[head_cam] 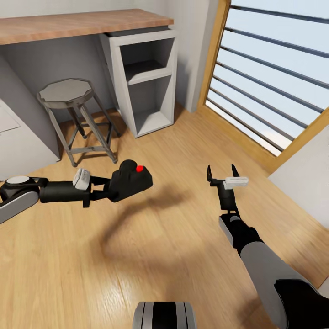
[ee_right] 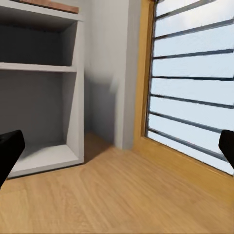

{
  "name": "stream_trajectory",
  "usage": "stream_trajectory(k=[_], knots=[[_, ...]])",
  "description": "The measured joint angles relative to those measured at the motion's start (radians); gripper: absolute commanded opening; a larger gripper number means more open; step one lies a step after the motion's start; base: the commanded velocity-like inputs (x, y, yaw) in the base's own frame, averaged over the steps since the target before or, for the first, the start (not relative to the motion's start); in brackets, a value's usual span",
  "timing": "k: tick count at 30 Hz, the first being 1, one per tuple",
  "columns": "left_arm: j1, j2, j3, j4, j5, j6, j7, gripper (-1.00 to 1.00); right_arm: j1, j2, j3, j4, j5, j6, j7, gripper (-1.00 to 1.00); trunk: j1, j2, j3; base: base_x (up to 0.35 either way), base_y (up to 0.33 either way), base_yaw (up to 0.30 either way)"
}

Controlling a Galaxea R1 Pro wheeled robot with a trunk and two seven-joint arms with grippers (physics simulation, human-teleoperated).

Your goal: Attach the digital camera to the camera tripod in the bedroom.

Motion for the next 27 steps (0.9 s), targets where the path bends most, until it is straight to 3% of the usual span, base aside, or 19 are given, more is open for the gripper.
stream_trajectory(k=[4,5,9,27], knots=[[0.0,0.022,0.0,-0.001,0.057,0.0,-0.001,-1.0,0.0,0.0,0.0,0.0,0.001,0.002,0.0,1.0,-0.002,0.001,0.015,0.0,0.0,0.0],[0.0,0.028,0.0,-0.001,0.084,0.0,-0.001,-1.0,0.0,0.0,0.0,0.0,0.002,0.002,0.0,1.0,-0.002,0.001,0.019,0.0,0.0,0.0],[0.0,0.034,0.0,0.0,0.119,0.0,-0.001,-1.0,0.0,0.0,0.0,0.001,0.002,0.003,0.0,1.0,-0.004,0.002,0.035,0.0,0.0,0.0],[0.0,0.033,-0.002,0.001,0.143,0.001,-0.001,-1.0,0.0,0.0,0.006,0.007,0.005,0.057,0.007,1.0,-0.012,0.006,0.104,0.0,0.0,0.0]])
